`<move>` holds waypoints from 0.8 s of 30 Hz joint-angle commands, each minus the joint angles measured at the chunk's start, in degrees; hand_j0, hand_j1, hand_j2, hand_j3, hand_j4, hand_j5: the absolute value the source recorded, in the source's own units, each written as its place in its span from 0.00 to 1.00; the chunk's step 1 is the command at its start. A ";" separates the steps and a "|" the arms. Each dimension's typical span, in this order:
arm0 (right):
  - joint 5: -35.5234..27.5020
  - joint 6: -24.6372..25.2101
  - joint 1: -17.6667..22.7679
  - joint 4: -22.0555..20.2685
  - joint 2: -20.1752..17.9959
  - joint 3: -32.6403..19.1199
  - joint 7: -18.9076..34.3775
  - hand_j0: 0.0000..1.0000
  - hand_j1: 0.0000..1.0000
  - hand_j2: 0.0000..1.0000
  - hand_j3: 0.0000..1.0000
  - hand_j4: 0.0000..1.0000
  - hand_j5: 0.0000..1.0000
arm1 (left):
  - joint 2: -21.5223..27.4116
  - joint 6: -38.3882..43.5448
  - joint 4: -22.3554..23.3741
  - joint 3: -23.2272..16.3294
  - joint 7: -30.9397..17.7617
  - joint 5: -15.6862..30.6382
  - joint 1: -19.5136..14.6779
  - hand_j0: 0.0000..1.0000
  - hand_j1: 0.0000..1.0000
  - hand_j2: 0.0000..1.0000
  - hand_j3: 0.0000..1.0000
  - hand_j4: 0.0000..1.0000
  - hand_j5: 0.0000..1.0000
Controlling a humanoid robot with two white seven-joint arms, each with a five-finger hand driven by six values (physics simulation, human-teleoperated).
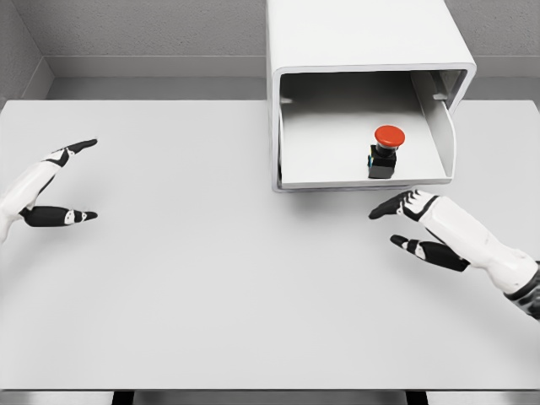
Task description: Slide open multi-storey tabletop storage cabinets and put open load switch and slide close multi-storey tabletop storage cabinets
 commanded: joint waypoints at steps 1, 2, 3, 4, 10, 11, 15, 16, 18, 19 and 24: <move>-0.42 0.04 0.00 0.01 0.08 0.44 -0.01 0.67 0.67 0.67 0.67 0.67 0.67 | -0.07 0.10 0.46 0.10 -0.05 0.43 0.09 1.00 1.00 1.00 1.00 1.00 1.00; -0.42 0.04 -0.09 0.01 0.08 0.44 -0.01 0.67 0.67 0.67 0.67 0.67 0.67 | -0.07 0.10 0.46 0.10 -0.05 0.43 0.09 1.00 1.00 1.00 1.00 1.00 1.00; -0.42 0.04 -0.44 0.01 0.08 0.71 -0.01 0.67 0.67 0.67 0.67 0.67 0.67 | -0.07 0.10 0.46 0.10 -0.05 0.43 0.09 1.00 1.00 1.00 1.00 1.00 1.00; -0.42 0.04 -0.44 0.01 0.08 0.80 -0.10 0.67 0.67 0.67 0.67 0.67 0.67 | -0.07 0.10 0.46 0.10 -0.05 0.43 0.09 1.00 1.00 1.00 1.00 1.00 1.00; -0.33 0.04 -2.28 0.10 0.87 1.24 -0.01 0.68 0.68 0.68 0.68 0.68 0.68 | -0.16 0.10 0.54 0.10 -0.05 0.51 0.18 1.00 1.00 1.00 1.00 1.00 1.00; -0.42 0.04 -2.37 0.10 0.96 1.24 -0.01 0.68 0.68 0.68 0.68 0.68 0.68 | -0.07 0.10 0.54 0.10 -0.05 0.51 0.18 1.00 1.00 1.00 1.00 1.00 1.00; -0.42 0.04 -3.34 0.36 1.93 1.67 -0.01 0.69 0.69 0.69 0.69 0.69 0.69 | -0.16 0.10 0.54 0.10 -0.05 0.51 0.26 1.00 1.00 1.00 1.00 1.00 1.00; -0.33 0.04 -3.34 0.36 1.93 1.67 -0.01 0.69 0.69 0.69 0.69 0.69 0.69 | -0.42 0.10 0.54 0.19 -0.05 0.51 0.26 1.00 1.00 1.00 1.00 1.00 1.00; -0.24 0.04 -3.34 0.45 2.10 1.67 -0.01 0.69 0.69 0.69 0.69 0.69 0.69 | -0.86 0.10 0.54 0.19 -0.05 0.51 0.26 1.00 1.00 1.00 1.00 1.00 1.00; -0.24 0.04 -3.34 0.45 2.10 1.67 -0.01 0.69 0.69 0.69 0.69 0.69 0.69 | -0.86 0.10 0.54 0.19 -0.05 0.51 0.26 1.00 1.00 1.00 1.00 1.00 1.00; -0.07 0.04 -5.62 0.36 1.93 3.95 -0.10 0.69 0.69 0.69 0.69 0.69 0.69 | -0.86 0.10 0.54 0.19 0.03 0.51 0.44 1.00 1.00 1.00 1.00 1.00 1.00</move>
